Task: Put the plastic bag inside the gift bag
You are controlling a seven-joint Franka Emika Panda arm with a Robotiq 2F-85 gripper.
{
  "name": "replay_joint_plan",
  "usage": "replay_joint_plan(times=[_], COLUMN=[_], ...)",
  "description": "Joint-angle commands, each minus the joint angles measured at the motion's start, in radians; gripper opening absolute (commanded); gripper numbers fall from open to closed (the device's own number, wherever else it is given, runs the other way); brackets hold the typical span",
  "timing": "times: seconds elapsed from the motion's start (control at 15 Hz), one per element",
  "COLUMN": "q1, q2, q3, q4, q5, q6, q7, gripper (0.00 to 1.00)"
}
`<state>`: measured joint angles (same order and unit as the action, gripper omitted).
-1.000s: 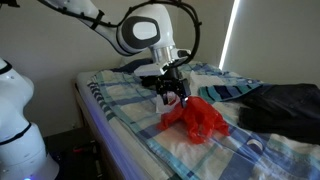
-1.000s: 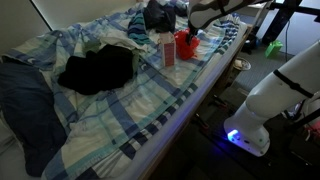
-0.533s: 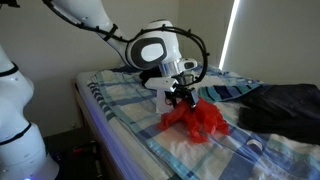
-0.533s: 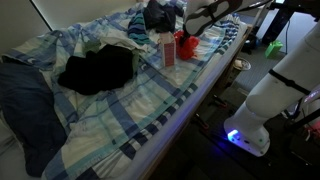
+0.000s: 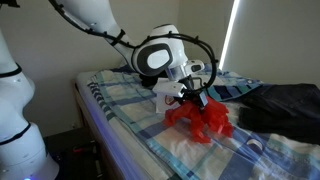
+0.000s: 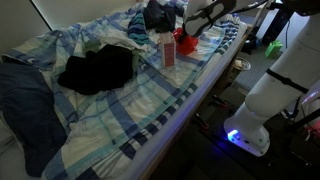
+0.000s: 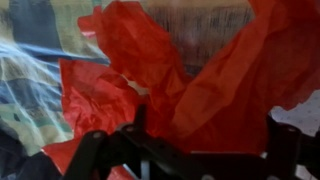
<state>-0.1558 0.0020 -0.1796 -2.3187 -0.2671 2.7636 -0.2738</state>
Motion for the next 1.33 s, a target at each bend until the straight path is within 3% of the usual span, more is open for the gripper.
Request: replay_joint_plan(times=[0.0, 0.13, 0.2, 0.33, 0.67, 0.93, 1.27], q1=[-0.008, -0.01, -0.012, -0.017, -0.016, -0.014, -0.02], q2=[0.044, 0.064, 0.073, 0.083, 0.069, 0.009, -0.127], q3=[0.003, 0.005, 0.005, 0.013, 0.009, -0.004, -0.003], q4=[0.016, 0.019, 0.022, 0.014, 0.054, 0.103, 0.117], q5=[0.053, 0.071, 0.079, 0.124, 0.12, 0.064, -0.041], q6=[0.019, 0.013, 0.013, 0.021, 0.0, -0.024, -0.049], q7=[-0.028, -0.03, -0.033, -0.075, -0.068, -0.029, 0.014], gripper=[1.0, 0.98, 0.74, 0.69, 0.28, 0.02, 0.0])
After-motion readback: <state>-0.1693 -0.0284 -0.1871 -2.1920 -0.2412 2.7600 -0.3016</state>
